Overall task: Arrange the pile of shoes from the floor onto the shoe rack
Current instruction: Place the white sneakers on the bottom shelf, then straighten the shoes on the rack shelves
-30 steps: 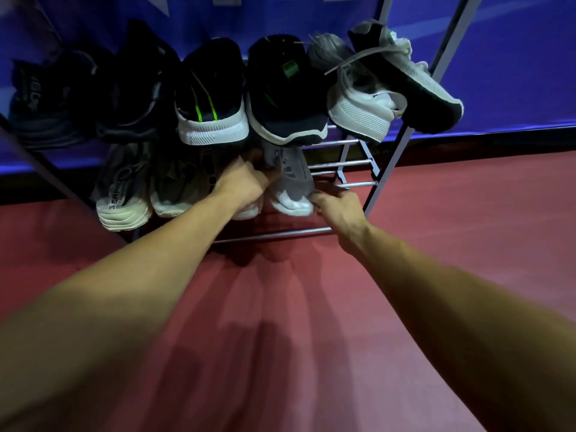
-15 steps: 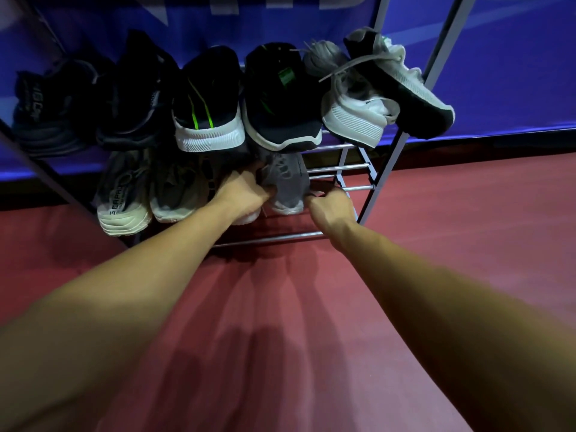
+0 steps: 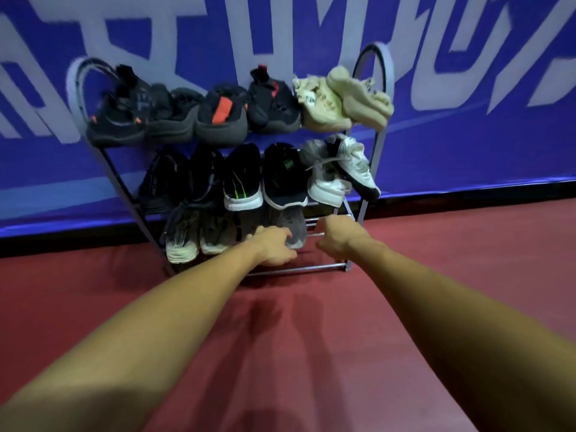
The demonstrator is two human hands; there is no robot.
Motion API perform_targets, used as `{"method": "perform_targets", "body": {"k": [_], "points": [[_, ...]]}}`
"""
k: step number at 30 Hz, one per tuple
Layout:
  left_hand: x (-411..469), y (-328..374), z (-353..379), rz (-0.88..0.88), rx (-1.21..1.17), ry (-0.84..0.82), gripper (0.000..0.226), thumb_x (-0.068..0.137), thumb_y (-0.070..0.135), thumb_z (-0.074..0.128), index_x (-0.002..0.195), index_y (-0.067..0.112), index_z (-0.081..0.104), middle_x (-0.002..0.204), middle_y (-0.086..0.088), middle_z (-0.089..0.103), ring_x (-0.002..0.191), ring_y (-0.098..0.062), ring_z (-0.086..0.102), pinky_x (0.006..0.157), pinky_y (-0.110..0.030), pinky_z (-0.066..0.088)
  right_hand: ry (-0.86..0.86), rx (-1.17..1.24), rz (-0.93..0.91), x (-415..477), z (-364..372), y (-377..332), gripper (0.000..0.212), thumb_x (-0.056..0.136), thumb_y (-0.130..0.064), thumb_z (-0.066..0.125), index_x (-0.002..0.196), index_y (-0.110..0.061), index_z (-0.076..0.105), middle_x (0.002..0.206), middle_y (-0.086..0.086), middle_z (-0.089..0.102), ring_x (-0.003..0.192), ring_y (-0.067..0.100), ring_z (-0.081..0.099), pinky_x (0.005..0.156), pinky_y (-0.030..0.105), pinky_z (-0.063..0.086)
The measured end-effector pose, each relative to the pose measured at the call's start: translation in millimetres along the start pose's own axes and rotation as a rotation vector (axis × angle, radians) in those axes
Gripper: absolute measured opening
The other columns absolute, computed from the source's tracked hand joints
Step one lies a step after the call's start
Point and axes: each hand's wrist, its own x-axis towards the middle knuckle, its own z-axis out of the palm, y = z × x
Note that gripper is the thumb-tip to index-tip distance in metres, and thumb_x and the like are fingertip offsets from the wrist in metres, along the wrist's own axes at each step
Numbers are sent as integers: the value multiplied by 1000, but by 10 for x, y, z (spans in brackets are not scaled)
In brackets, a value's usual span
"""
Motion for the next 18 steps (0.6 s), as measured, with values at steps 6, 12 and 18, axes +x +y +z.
{"method": "perform_targets", "body": {"k": [6,12,18], "points": [[-572,-154,-486,-119,-516,314,23,85,28,64,103,18,73,106,-7,73,105,-26,66,87,-28,51,84,-38,-54,-326,-313,-257,32,85,-11,57,114,-17,70,117,15,70,114,36,62,85,34,49],[-854,-485,-784,-187,-470,584,26,86,35,64,109,23,66,125,-7,64,121,-33,52,100,-40,44,168,-13,-93,-399,-522,-792,42,85,-21,63,127,-19,67,122,8,71,117,31,62,90,30,46],[-1049,-769,-819,-230,-194,579,49,89,45,60,131,21,53,135,-7,52,127,-34,41,101,-46,35,215,41,-160,-488,-601,-1322,48,84,-29,64,130,-18,59,114,11,71,108,33,64,81,33,49]]}}
